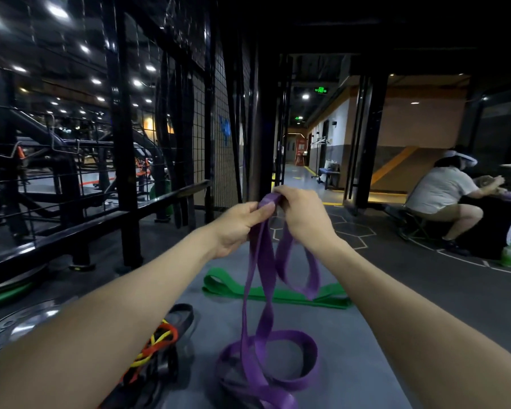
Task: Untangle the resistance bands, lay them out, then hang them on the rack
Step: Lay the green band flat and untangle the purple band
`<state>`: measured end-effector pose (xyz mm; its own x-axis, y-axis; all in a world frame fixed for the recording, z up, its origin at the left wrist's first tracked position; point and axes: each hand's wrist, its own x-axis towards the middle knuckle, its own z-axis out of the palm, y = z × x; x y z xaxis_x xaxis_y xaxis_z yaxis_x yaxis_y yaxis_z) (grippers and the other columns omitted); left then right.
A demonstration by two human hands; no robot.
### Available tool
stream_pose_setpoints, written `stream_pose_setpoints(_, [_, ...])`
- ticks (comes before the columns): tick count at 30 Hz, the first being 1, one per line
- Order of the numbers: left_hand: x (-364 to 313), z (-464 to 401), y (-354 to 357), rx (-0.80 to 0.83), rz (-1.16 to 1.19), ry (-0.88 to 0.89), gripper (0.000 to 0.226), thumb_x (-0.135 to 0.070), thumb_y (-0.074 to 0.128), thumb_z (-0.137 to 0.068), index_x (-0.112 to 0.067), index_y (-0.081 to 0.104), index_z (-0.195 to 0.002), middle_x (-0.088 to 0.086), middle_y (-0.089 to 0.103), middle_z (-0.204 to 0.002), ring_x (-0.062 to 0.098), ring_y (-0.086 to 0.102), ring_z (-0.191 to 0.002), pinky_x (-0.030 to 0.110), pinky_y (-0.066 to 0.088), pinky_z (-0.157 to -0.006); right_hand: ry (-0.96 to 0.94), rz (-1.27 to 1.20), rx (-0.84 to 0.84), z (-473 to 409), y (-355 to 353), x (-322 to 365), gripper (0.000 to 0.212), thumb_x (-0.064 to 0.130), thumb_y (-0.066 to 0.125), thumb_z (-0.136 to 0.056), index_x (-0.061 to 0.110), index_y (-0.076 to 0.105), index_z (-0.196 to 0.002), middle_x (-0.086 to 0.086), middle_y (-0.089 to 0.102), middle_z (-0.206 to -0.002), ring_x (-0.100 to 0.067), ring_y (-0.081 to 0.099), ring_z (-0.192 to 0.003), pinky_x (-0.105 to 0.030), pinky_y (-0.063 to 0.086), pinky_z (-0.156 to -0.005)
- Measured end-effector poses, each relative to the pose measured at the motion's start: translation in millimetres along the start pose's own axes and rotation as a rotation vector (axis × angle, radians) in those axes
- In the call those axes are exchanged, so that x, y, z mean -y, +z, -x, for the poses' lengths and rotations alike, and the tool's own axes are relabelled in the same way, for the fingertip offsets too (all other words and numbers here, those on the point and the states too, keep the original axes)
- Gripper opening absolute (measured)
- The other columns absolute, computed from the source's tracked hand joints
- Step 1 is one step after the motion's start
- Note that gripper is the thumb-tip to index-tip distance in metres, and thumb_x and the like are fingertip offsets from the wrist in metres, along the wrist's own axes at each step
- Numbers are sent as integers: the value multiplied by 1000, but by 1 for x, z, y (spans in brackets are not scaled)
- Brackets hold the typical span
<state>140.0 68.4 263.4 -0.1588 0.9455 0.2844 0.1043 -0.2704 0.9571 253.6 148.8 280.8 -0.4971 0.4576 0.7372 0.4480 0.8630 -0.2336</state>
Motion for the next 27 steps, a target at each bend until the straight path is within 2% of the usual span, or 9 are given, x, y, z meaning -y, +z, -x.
stream_pose_setpoints(2, [13, 3, 3, 8, 63, -45, 24, -28, 49, -92, -12, 56, -109, 0, 66, -86, 10, 60, -73, 23, 45, -68, 27, -58, -41, 0, -3, -5, 35, -1, 44, -88, 9, 61, -116, -18, 68, -101, -36, 60, -95, -40, 49, -80])
stream_pose_setpoints(5, [27, 8, 10, 67, 80, -98, 14, -24, 46, -96, -20, 55, -105, -9, 68, -70, 5, 62, -63, 27, 44, -71, 113, -106, -96, 5, -8, -15, 38, -5, 41, -88, 7, 61, -117, -16, 68, -104, -31, 61, -98, -33, 46, -82])
stream_pose_setpoints(9, [40, 11, 18, 110, 108, -183, 15, -19, 50, -94, -24, 57, -106, -3, 70, -85, 14, 63, -82, 30, 49, -86, 222, -180, -154, 10, -15, -27, 37, -6, 37, -89, 5, 63, -113, -13, 68, -100, -23, 61, -88, -32, 48, -78])
stream_pose_setpoints(13, [45, 15, 29, 140, 78, -233, 14, -25, 45, -96, -24, 51, -109, 1, 68, -91, 10, 66, -83, 28, 53, -79, 305, -207, -210, 14, -18, -33, 35, -6, 38, -87, 4, 66, -106, -13, 68, -98, -23, 59, -85, -25, 40, -70])
stream_pose_setpoints(16, [58, 21, 29, 179, -95, -322, 20, -34, 42, -97, -21, 52, -107, 0, 65, -91, 12, 62, -84, 30, 50, -87, 478, -264, -306, 12, -26, -44, 34, -7, 38, -88, 4, 67, -104, -12, 65, -96, -24, 57, -88, -23, 37, -71])
stream_pose_setpoints(19, [79, 31, 25, 176, -162, -402, 24, -37, 38, -98, -23, 56, -105, -5, 64, -90, 7, 60, -83, 21, 50, -78, 578, -288, -341, 14, -35, -60, 32, -4, 40, -90, 5, 67, -104, -14, 65, -100, -27, 57, -91, -30, 40, -75])
stream_pose_setpoints(22, [75, 29, 21, 7, -122, -275, 24, -25, 34, -100, -20, 52, -85, -7, 58, -66, 5, 54, -62, 17, 41, -62, 617, -267, -314, 25, -32, -76, 26, 3, 43, -92, 5, 67, -101, -16, 65, -100, -29, 57, -93, -31, 40, -77])
stream_pose_setpoints(25, [52, 13, 7, -151, -144, -90, 27, -17, 32, -100, -19, 51, -80, -2, 40, -66, 9, 37, -61, 18, 32, -56, 640, -261, -245, 41, -25, -95, 23, 9, 46, -93, 5, 67, -99, -18, 66, -98, -34, 59, -96, -37, 44, -81])
stream_pose_setpoints(27, [31, 2, -1, -222, -111, -29, 27, -15, 33, -100, -19, 54, -83, -1, 39, -66, 8, 35, -60, 21, 29, -57, 634, -234, -167, 53, -20, -103, 22, 10, 48, -93, 5, 67, -103, -20, 66, -101, -35, 58, -98, -37, 44, -81])
